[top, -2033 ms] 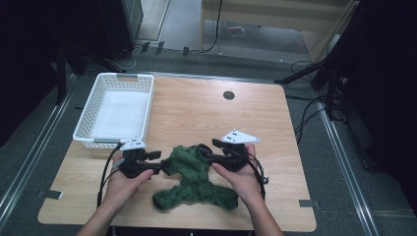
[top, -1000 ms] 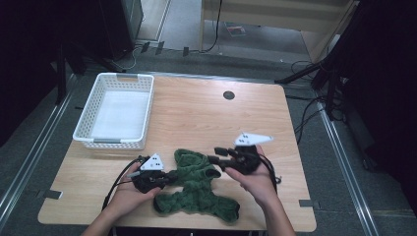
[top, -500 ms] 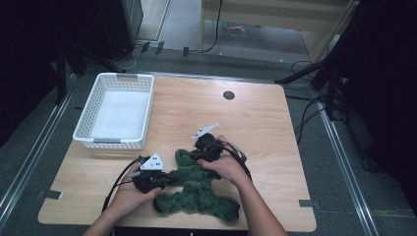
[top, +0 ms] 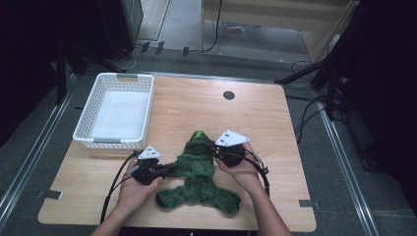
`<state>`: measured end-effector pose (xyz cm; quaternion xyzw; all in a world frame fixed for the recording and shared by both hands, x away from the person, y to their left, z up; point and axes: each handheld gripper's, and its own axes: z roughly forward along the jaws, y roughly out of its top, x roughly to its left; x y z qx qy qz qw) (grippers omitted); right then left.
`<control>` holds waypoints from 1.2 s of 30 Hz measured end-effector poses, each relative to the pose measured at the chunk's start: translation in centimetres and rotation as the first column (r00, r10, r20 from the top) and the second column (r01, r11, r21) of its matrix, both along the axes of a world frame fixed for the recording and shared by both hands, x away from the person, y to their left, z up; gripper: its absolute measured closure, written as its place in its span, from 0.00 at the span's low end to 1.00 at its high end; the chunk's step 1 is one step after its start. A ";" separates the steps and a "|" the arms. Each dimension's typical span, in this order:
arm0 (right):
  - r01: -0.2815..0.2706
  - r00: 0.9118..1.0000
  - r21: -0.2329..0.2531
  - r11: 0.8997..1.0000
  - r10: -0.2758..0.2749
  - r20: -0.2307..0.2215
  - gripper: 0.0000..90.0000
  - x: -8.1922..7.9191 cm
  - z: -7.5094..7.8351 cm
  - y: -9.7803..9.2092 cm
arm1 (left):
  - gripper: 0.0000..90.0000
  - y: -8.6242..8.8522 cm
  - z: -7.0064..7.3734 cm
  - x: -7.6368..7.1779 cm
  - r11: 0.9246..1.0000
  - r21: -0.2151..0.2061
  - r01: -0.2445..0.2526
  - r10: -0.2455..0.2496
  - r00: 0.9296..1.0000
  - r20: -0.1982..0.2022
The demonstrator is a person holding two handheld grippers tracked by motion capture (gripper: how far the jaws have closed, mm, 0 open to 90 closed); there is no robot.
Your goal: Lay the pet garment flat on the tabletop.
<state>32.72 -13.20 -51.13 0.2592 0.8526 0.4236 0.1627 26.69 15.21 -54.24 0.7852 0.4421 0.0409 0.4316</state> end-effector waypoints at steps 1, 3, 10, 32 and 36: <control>-0.001 0.999 -0.010 1.000 0.001 -0.044 0.91 0.2 -0.8 -0.7 | 0.93 0.0 0.0 0.0 1.000 -0.008 -0.002 0.002 1.000 -0.001; -0.001 0.994 -0.040 0.999 -0.004 -0.109 0.89 0.4 -1.8 -1.8 | 0.90 0.2 0.2 0.1 0.999 -0.038 0.011 -0.011 1.000 -0.005; -0.119 0.976 0.067 0.991 0.129 -0.175 0.58 0.2 0.8 -3.9 | 0.62 1.4 2.6 1.3 0.985 -0.171 0.025 -0.020 0.999 0.031; 0.224 0.953 -0.036 0.974 -0.227 -0.202 0.95 3.1 1.0 3.1 | 0.66 -1.4 2.6 6.6 0.967 -0.080 -0.242 0.246 0.968 0.047; 0.166 0.967 -0.078 0.983 -0.178 -0.181 0.99 1.8 -0.2 -0.3 | 0.66 -1.5 2.4 7.5 0.964 -0.099 -0.249 0.252 0.967 0.023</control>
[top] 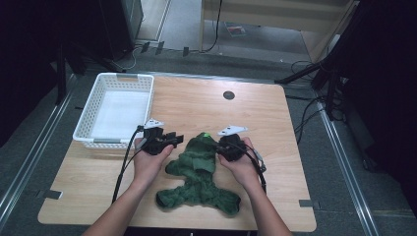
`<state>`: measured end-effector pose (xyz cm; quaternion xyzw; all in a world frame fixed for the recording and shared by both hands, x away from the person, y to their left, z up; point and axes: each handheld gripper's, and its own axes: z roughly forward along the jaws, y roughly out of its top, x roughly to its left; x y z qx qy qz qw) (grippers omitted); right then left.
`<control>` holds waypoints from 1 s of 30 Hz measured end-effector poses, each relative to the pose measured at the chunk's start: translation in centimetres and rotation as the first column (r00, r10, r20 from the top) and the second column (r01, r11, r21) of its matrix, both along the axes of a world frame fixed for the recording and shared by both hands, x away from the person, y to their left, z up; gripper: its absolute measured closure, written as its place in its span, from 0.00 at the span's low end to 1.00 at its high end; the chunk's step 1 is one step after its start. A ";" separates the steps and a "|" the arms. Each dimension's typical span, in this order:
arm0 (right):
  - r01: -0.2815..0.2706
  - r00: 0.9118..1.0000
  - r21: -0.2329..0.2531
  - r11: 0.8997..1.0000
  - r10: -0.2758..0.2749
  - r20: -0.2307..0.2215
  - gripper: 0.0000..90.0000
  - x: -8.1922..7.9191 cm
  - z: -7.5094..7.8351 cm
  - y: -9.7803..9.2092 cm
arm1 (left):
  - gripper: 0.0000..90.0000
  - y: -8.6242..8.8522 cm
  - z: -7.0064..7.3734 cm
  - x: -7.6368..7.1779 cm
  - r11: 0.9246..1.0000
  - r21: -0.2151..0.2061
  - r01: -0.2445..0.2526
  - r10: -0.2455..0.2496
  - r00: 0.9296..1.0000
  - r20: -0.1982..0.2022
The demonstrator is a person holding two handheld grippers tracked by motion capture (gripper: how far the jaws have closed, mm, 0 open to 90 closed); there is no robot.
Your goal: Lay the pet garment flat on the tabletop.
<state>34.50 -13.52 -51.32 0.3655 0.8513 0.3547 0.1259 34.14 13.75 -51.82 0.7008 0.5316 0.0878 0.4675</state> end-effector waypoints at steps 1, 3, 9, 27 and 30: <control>-0.007 1.000 -0.024 1.000 0.007 0.000 0.99 -0.1 -0.4 -0.6 | 0.66 -0.2 0.0 0.3 1.000 -0.009 0.008 -0.009 1.000 -0.018; -0.005 1.000 -0.071 0.997 0.005 0.004 0.99 -0.4 -1.1 -1.4 | 0.66 -0.8 0.0 0.7 1.000 -0.003 0.021 -0.021 1.000 -0.018; -0.050 0.999 -0.071 0.996 0.050 -0.007 0.99 -0.8 -2.0 -2.4 | 0.64 -3.8 0.0 1.9 0.995 0.049 0.083 -0.082 0.996 -0.023; 0.059 0.994 0.235 0.970 -0.036 -0.101 0.69 -0.4 -0.1 -4.9 | 0.89 -8.9 -1.7 2.0 0.918 0.291 0.271 -0.256 0.963 -0.090; 0.178 0.981 0.257 0.950 -0.152 -0.119 0.61 0.3 0.0 -4.6 | 0.97 -8.6 -1.9 1.7 0.926 0.270 0.264 -0.255 0.965 -0.069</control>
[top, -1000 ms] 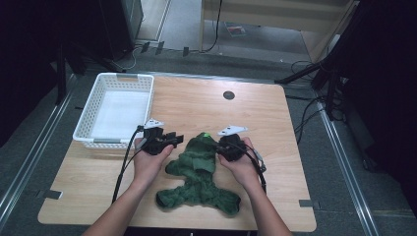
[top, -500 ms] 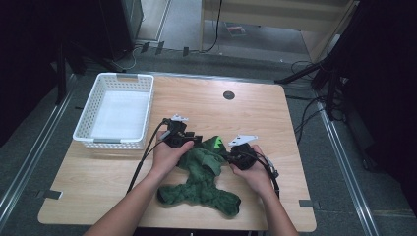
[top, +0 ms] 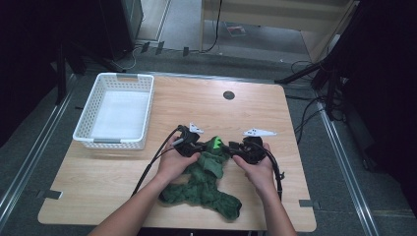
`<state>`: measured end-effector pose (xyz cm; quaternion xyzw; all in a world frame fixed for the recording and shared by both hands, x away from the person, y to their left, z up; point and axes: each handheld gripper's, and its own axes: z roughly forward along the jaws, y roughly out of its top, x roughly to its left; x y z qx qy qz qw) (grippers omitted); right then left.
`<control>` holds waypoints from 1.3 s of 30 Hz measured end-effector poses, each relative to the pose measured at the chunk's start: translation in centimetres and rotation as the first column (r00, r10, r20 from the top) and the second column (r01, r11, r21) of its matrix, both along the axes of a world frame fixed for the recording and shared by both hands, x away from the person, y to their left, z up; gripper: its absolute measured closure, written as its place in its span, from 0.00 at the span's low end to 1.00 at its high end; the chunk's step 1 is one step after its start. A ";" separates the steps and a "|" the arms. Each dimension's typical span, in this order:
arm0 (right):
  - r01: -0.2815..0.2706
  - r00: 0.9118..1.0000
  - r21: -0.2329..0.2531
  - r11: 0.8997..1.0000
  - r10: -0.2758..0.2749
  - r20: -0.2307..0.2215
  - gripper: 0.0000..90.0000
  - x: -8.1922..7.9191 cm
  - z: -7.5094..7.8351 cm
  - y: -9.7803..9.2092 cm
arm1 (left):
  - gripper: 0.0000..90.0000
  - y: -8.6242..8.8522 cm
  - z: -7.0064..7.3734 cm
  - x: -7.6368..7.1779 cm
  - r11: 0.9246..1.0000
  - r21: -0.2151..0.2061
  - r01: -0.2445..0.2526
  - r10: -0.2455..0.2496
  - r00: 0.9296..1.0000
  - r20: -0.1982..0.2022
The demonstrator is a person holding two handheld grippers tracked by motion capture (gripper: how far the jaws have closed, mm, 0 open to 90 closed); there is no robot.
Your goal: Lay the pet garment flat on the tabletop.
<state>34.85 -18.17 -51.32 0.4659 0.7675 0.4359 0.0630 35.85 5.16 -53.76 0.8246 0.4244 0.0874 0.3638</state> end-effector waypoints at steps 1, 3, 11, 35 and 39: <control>0.016 0.999 -0.017 1.000 -0.017 -0.034 0.61 0.4 -0.3 0.4 | 0.98 0.1 0.0 -0.1 1.000 -0.010 -0.005 0.005 1.000 0.000; -0.006 0.994 -0.084 0.996 -0.003 -0.112 0.64 1.0 -1.2 1.3 | 0.99 0.6 0.0 -0.2 0.999 -0.027 -0.020 0.020 1.000 0.013; -0.019 1.000 -0.178 0.984 0.020 0.003 0.98 3.1 -0.2 3.6 | 1.00 3.6 2.1 1.0 0.979 -0.127 -0.157 0.171 0.980 0.101; 0.069 0.992 -0.003 0.998 -0.068 0.106 0.63 6.4 2.2 4.7 | 0.98 3.7 -0.8 6.5 0.948 -0.054 -0.314 0.317 0.946 0.067; -0.093 0.993 0.013 0.996 0.092 0.069 0.43 2.1 2.5 5.6 | 0.98 3.6 -0.8 6.6 0.949 -0.065 -0.308 0.312 0.948 0.062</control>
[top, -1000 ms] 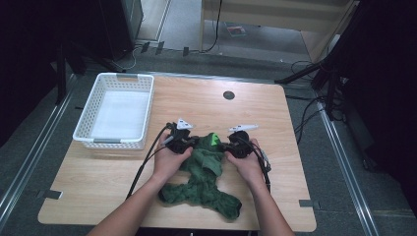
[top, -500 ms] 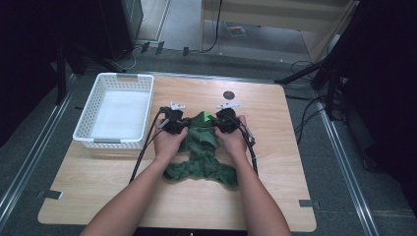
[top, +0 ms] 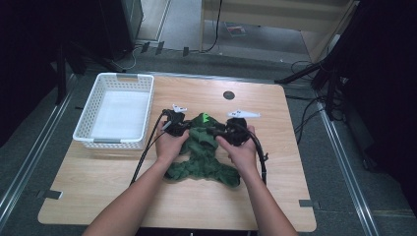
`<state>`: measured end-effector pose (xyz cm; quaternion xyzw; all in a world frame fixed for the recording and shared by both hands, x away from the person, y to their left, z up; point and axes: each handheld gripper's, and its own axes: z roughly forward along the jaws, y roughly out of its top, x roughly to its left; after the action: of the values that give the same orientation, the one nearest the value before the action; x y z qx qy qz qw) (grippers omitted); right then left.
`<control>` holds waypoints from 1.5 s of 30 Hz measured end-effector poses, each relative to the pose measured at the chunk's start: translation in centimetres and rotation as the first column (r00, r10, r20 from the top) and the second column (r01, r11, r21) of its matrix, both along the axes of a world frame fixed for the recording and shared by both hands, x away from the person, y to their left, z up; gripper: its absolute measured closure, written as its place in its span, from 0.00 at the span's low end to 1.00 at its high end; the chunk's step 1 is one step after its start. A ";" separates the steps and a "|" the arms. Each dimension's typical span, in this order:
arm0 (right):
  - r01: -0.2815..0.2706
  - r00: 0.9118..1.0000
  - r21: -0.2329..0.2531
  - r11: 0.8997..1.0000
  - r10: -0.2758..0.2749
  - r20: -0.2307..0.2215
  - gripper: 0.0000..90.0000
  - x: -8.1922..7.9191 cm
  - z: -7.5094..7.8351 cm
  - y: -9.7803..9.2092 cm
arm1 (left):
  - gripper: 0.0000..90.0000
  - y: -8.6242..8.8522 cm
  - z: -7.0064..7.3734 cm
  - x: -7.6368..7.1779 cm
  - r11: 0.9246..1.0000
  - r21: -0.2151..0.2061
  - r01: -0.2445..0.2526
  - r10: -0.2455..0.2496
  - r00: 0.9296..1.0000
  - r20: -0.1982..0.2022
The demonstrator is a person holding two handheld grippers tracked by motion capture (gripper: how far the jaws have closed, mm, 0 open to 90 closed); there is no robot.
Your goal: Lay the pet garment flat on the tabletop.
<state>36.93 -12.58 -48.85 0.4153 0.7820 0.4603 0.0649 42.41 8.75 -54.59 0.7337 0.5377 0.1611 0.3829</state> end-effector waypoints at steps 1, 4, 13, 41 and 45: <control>-0.024 1.000 -0.036 0.999 0.023 -0.019 0.37 -0.4 -0.5 0.6 | 0.98 0.0 0.0 0.0 1.000 0.004 -0.001 0.001 1.000 -0.001; 0.019 1.000 -0.177 0.984 -0.016 0.018 0.53 -0.9 -1.9 1.6 | 0.98 0.0 0.0 0.0 1.000 0.008 0.000 0.000 1.000 -0.002; 0.210 0.978 -0.076 0.975 -0.210 0.005 0.92 -0.4 -2.4 -4.4 | 0.99 0.8 0.1 0.5 0.998 0.012 -0.060 0.060 0.998 -0.007; 0.079 0.997 -0.150 0.985 -0.081 -0.009 0.56 9.0 0.7 1.7 | 0.49 1.8 3.0 -3.3 0.982 -0.179 0.056 -0.047 0.997 0.053; 0.101 0.988 -0.238 0.966 -0.125 -0.087 0.51 11.4 -2.3 3.3 | 0.48 1.2 1.6 -4.2 0.988 -0.115 0.102 -0.101 0.995 0.014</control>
<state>48.33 -9.27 -51.18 0.4714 0.8079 0.3395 0.0995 38.16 9.92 -53.02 0.7360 0.5065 0.1129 0.4347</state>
